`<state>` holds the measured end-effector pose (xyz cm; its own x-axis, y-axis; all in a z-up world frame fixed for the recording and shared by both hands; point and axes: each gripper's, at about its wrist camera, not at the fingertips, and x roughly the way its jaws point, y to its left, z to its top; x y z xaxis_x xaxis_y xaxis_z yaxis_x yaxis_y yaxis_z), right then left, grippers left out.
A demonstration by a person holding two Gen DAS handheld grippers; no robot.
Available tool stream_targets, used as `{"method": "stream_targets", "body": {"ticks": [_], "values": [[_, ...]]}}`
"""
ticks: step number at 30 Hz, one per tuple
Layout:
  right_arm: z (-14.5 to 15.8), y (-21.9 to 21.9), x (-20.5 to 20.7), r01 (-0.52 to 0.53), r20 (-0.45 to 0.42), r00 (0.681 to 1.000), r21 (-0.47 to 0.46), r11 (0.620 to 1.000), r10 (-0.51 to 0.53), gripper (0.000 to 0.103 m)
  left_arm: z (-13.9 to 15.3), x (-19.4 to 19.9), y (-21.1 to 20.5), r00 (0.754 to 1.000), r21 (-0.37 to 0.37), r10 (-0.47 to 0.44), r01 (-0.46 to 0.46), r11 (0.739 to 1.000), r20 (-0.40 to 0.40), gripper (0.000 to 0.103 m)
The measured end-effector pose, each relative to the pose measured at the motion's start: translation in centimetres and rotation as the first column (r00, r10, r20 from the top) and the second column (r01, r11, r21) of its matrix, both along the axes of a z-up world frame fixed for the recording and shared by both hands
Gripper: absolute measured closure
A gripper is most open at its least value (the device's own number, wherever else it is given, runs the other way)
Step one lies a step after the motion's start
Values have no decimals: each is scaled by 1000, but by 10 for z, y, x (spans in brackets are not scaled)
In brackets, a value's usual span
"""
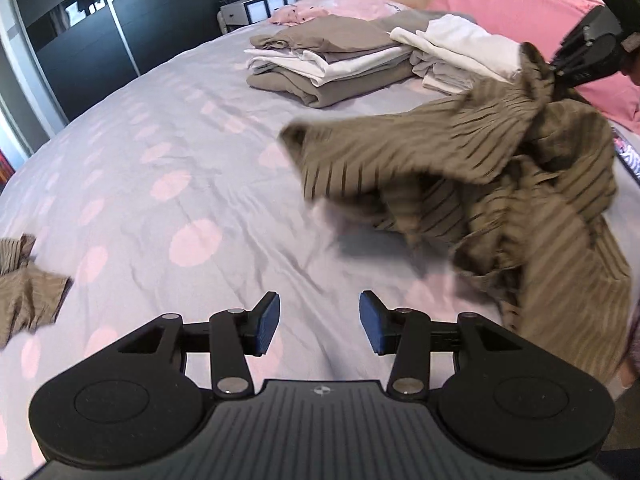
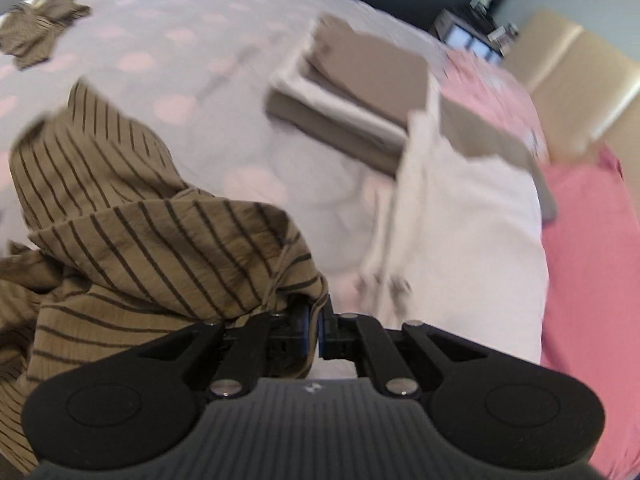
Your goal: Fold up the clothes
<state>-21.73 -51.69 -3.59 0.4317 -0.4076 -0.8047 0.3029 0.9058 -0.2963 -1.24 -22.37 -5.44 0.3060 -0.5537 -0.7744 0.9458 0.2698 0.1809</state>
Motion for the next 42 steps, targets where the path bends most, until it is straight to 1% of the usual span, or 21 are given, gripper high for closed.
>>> {"method": "stream_targets", "body": {"ticks": [4,6,9,12,14,17,20,21,22,23,24,25,27,29,30,31,33,37,39,42], "values": [[-16,-16,-3,37,-26,999,28,999,-36,99,-10,10,-30,997,-10,-63,63,998,35,55],[-20,-23,-5,51,-35,998,53,997,-50,98,-15,17,-47,995,-13,-88,89,996,39,55],[-29,-33,-6,83,-52,996,96,992,-79,98,-21,34,-74,996,-36,-87,87,996,-12,55],[-38,-42,-3,97,-58,994,134,986,-89,97,-26,51,-99,993,-65,-67,61,996,-102,53],[-42,-46,-2,101,-63,994,151,983,-93,96,-31,59,-115,988,-71,-55,45,997,-144,53],[-48,-49,0,98,-68,994,159,982,-89,96,-41,64,-136,981,-64,-59,48,997,-186,53],[-52,-51,-1,100,-68,994,162,982,-90,90,-53,68,-155,976,-33,-59,54,998,-211,55],[-53,-52,-1,101,-68,994,165,981,-91,87,-57,70,-160,974,-16,-57,54,998,-220,61],[-55,-53,-1,104,-69,993,171,980,-93,84,-62,71,-166,972,2,-50,52,999,-230,74],[-55,-55,-1,109,-67,993,184,977,-98,83,-65,73,-169,970,15,-43,48,999,-241,80],[-55,-57,-2,114,-61,993,200,973,-103,80,-67,73,-170,969,19,-37,43,999,-245,88],[-54,-59,-3,121,-48,992,219,968,-113,76,-67,74,-171,969,18,-31,37,999,-247,92],[-53,-63,-5,135,-22,991,258,957,-133,74,-65,74,-169,973,10,-19,22,1000,-230,96],[-50,-67,-6,149,-4,988,293,945,-154,77,-56,75,-164,978,-7,-2,0,1000,-207,99],[-49,-69,-7,155,4,986,310,938,-165,92,-49,76,-160,981,-20,8,-12,1000,-193,100],[-45,-67,-7,151,19,986,297,943,-164,97,-40,77,-154,984,-36,16,-22,999,-176,100],[-33,-63,-6,142,55,985,260,955,-161,97,-20,78,-142,990,-69,33,-43,997,-137,101],[2,-53,-5,138,178,969,193,971,-173,99,31,78,-104,996,-159,78,-85,984,-52,103],[25,-43,-6,139,255,952,130,982,-169,99,62,77,-80,993,-218,114,-113,969,-10,103],[62,-22,-10,137,383,913,38,990,-141,100,113,73,-40,983,-304,174,-150,941,52,103]]}}
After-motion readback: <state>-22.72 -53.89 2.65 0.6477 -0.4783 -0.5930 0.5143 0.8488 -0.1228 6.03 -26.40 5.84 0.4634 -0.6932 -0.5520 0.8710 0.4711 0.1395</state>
